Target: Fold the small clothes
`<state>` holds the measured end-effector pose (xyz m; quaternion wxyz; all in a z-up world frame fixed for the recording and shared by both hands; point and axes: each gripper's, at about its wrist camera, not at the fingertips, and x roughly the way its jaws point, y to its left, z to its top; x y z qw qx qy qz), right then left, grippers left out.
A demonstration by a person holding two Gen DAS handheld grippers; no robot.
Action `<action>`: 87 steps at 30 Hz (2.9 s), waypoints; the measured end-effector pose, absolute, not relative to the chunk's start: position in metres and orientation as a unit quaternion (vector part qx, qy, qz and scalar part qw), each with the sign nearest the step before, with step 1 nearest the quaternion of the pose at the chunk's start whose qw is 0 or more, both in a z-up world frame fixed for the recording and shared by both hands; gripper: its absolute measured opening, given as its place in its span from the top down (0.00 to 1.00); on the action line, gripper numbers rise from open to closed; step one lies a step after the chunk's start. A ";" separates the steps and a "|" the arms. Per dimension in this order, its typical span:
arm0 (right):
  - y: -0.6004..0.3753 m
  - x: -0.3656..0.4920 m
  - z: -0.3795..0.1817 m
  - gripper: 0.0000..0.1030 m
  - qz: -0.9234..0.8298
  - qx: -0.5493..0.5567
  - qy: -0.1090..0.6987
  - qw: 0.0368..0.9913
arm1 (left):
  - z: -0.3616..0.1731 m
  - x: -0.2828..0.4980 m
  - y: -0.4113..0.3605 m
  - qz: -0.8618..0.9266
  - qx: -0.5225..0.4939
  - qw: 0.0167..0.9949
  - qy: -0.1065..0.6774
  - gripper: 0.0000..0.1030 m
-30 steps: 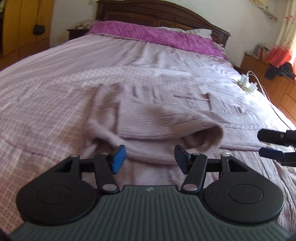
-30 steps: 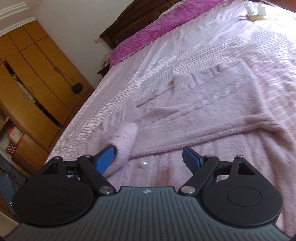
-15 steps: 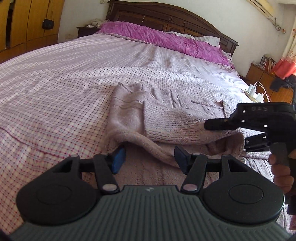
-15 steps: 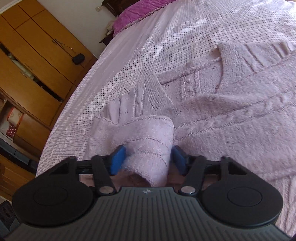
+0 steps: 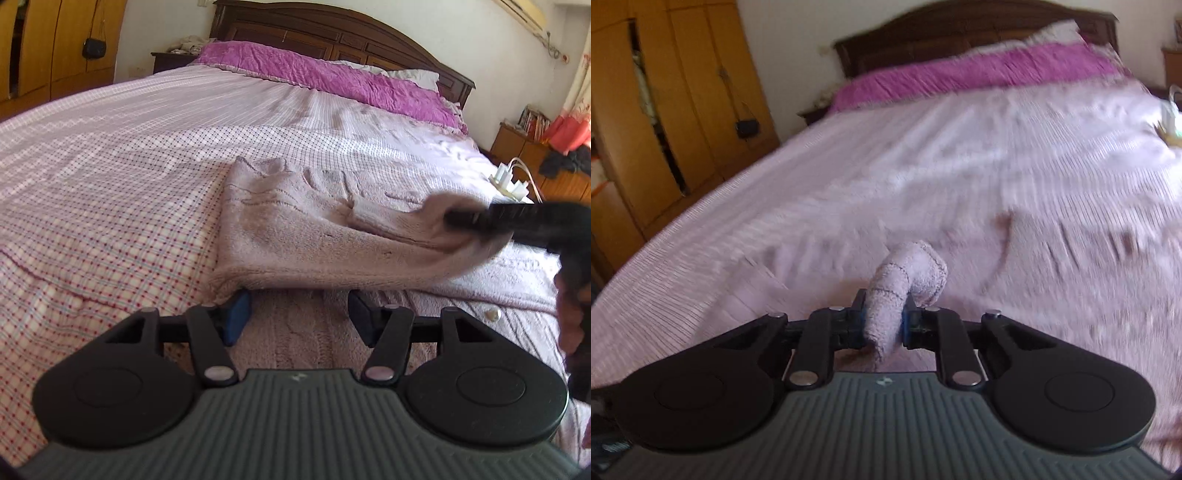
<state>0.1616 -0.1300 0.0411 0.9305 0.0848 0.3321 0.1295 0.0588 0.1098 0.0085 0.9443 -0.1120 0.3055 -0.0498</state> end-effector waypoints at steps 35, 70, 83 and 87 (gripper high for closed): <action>-0.066 0.168 0.041 0.91 0.186 0.041 0.333 0.924 | 0.047 0.064 0.108 -0.032 -0.110 0.949 0.294 0.42; -0.315 0.091 0.066 0.34 -0.024 0.182 0.285 0.941 | 0.062 0.112 0.099 -0.009 -0.055 0.946 0.319 0.42; -0.298 0.134 0.049 0.90 -0.021 0.138 0.271 0.952 | 0.048 0.130 0.094 0.002 -0.059 0.961 0.269 0.42; -0.304 0.134 0.046 0.90 -0.045 0.119 0.280 0.952 | 0.033 0.141 0.096 -0.001 -0.072 0.958 0.276 0.42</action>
